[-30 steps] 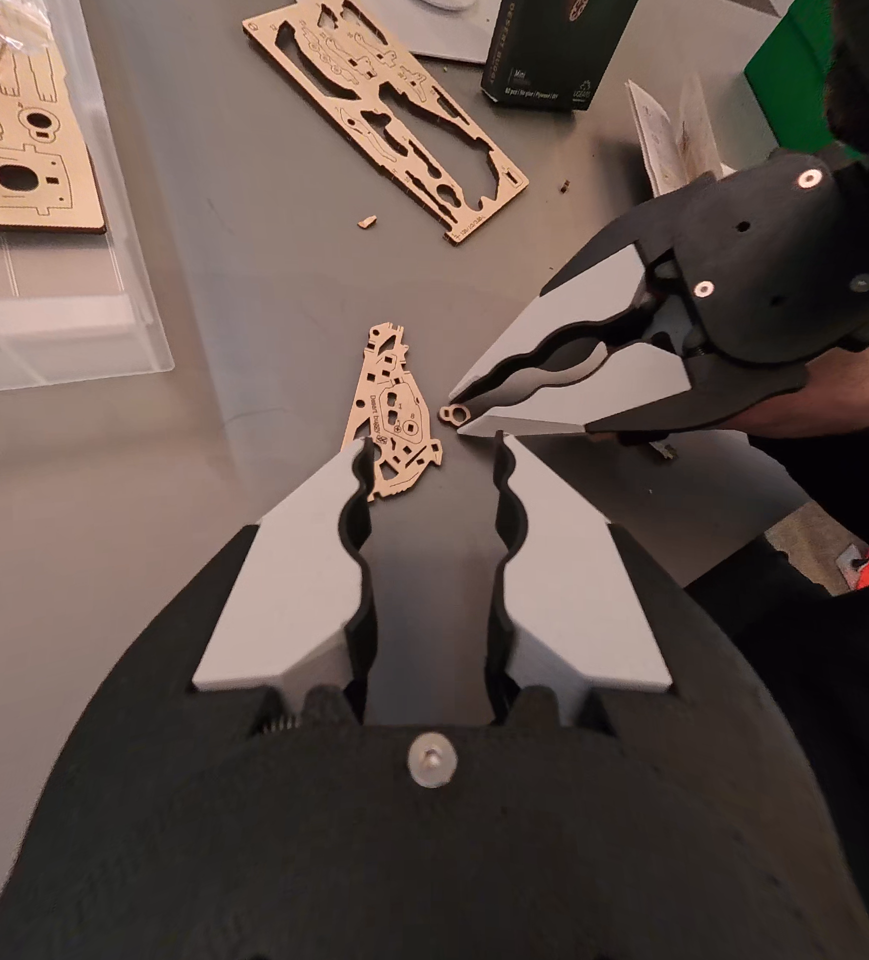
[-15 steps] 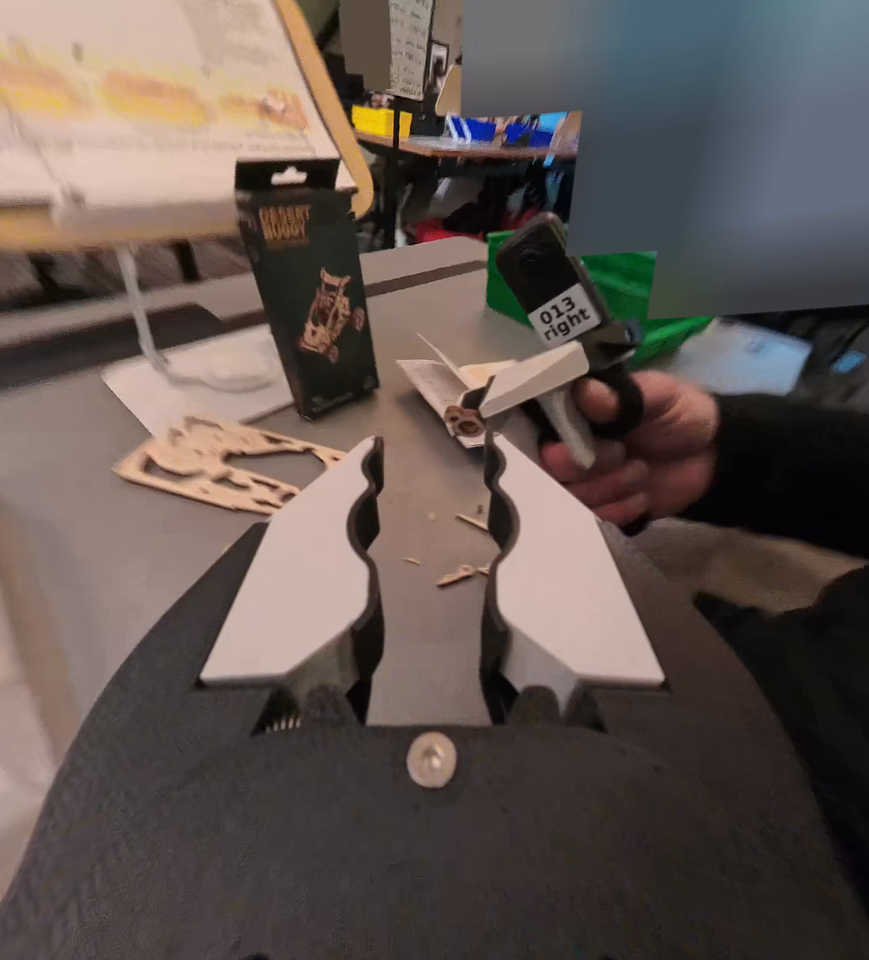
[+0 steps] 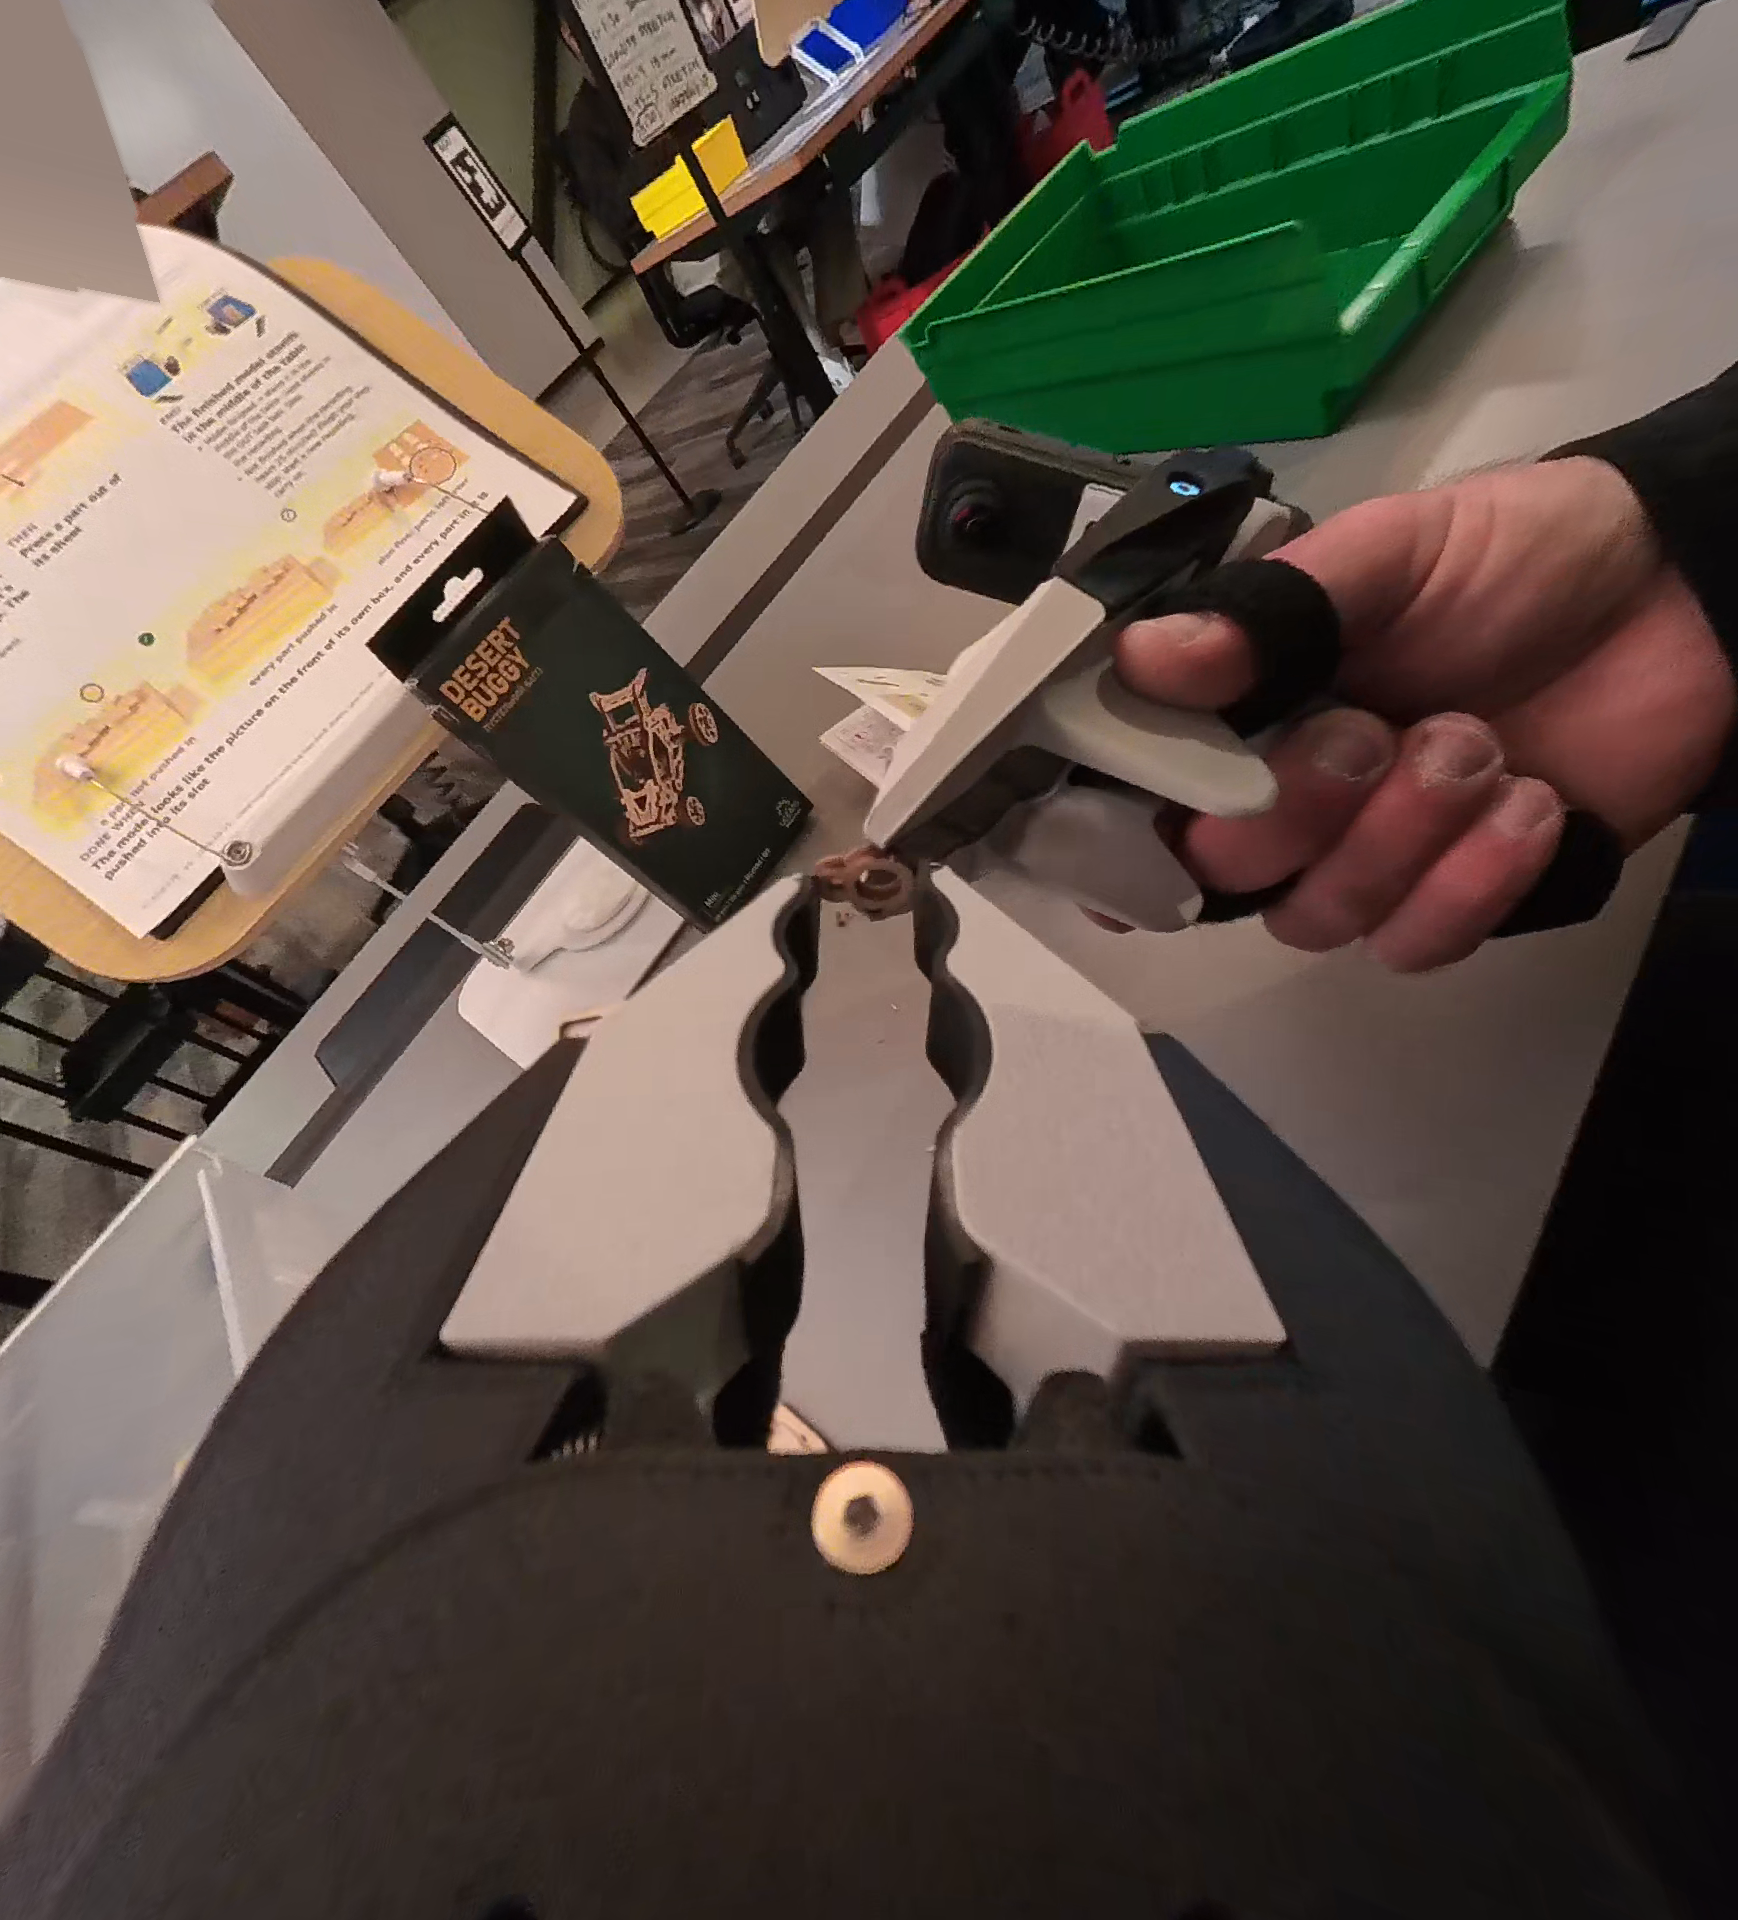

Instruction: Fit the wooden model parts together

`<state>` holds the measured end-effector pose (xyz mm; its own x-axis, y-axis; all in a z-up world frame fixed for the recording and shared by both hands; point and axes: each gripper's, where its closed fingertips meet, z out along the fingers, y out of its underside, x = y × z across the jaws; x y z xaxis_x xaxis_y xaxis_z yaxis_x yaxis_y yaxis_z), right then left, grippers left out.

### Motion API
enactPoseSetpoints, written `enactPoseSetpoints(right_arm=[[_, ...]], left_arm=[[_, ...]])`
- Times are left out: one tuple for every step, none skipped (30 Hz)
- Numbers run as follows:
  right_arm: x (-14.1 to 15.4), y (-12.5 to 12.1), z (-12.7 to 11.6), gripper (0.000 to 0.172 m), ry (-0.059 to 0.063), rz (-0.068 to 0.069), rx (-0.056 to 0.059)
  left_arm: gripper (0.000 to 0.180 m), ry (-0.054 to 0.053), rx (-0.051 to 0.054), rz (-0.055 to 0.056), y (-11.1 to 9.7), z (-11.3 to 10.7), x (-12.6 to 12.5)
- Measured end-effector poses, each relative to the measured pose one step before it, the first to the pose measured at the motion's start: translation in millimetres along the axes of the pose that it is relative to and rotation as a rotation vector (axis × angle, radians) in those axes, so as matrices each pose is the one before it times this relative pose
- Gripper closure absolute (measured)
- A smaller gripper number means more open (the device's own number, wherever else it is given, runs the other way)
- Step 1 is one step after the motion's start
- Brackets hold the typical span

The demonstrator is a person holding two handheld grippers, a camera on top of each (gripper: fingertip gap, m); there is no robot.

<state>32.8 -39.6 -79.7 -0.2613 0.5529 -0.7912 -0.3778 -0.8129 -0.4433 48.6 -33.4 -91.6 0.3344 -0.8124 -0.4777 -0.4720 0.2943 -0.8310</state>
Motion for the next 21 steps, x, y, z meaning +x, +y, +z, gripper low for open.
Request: enactPoseSetpoints(right_arm=[[-0.69, 3.28, -0.81, 0.162, 0.0077, 0.0017, -0.0010], [-0.24, 3.18, -0.85, 0.162, 0.0088, 0.0068, -0.0007], [0.66, 3.17, -1.29, 0.156, 0.0146, 0.0045, -0.0017], [1.48, 3.05, -2.09, 0.151, 0.0214, -0.0028, -0.0017], [1.47, 2.85, -3.07, 0.149, 0.0231, -0.0047, -0.0022], [1.83, 3.08, -4.15, 0.149, 0.0294, -0.0152, -0.0078], [4.62, 3.37, -5.21, 0.148, 0.0547, -0.0337, -0.0147], [5.73, 3.36, -6.14, 0.148, 0.0667, -0.0478, -0.0185], [6.54, 3.97, -6.42, 0.147, 0.0716, -0.0522, -0.0271], [9.09, 4.50, -6.51, 0.146, 0.0896, -0.0629, -0.0345], [10.72, 4.94, -6.25, 0.146, 0.1016, -0.0788, -0.0418], [9.98, 5.77, -5.31, 0.146, 0.0906, -0.0763, -0.0470], [10.21, 6.25, -4.22, 0.146, 0.0851, -0.0681, -0.0478], [9.92, 6.13, -3.12, 0.147, 0.0770, -0.0623, -0.0426], [7.99, 5.53, -1.66, 0.147, 0.0586, -0.0448, -0.0360], [6.29, 4.27, -0.21, 0.147, 0.0435, -0.0307, -0.0274], [4.15, 3.03, 1.22, 0.148, 0.0321, -0.0279, -0.0207], [1.93, 2.73, 2.69, 0.149, 0.0214, -0.0274, -0.0215], [-0.25, 2.03, 4.05, 0.149, 0.0105, -0.0268, -0.0206], [-0.51, 1.47, 4.94, 0.148, 0.0112, -0.0249, -0.0195], [-0.44, 1.50, 6.08, 0.148, 0.0132, -0.0266, -0.0240]], left_arm=[[0.165, 0.0046, -0.0083, -0.0085, 0.67, -1.58, 3.28], [0.165, -0.0002, 0.0020, -0.0062, -0.44, -2.33, 2.88], [0.165, -0.0030, 0.0052, -0.0092, -0.65, -3.31, 2.40], [0.165, 0.0021, -0.0078, -0.0146, 1.75, -3.24, 2.21], [0.165, -0.0024, -0.0131, -0.0106, 3.65, -3.32, 1.23], [0.165, -0.0059, -0.0120, -0.0110, 4.88, -3.56, -0.04], [0.165, -0.0050, -0.0135, -0.0201, 6.26, -3.40, -1.04], [0.165, -0.0092, -0.0156, -0.0189, 6.97, -3.22, -2.38], [0.165, -0.0073, -0.0189, -0.0112, 7.51, -2.59, -2.13], [0.165, -0.0058, -0.0171, -0.0050, 7.30, -2.05, -1.74], [0.165, -0.0016, -0.0167, -0.0115, 6.95, -1.61, -1.65], [0.165, -0.0072, -0.0062, -0.0141, 5.07, -1.39, -2.67], [0.165, -0.0040, -0.0056, -0.0120, 4.09, -1.00, -2.11], [0.165, -0.0013, -0.0089, -0.0056, 4.14, -0.33, -1.66], [0.165, -0.0025, -0.0066, -0.0002, 3.43, -0.34, -1.68], [0.165, -0.0029, -0.0035, -0.0015, 2.59, -0.23, -1.66], [0.165, -0.0019, -0.0019, -0.0049, 2.16, -0.24, -1.76], [0.164, -0.0033, -0.0023, -0.0053, 2.07, -0.17, -2.01], [0.164, -0.0026, -0.0012, -0.0056, 2.00, 0.01, -1.94], [0.164, -0.0010, -0.0013, -0.0078, 2.07, 0.59, -1.53], [0.164, 0.0010, -0.0011, -0.0090, 2.24, 1.03, -0.73]])
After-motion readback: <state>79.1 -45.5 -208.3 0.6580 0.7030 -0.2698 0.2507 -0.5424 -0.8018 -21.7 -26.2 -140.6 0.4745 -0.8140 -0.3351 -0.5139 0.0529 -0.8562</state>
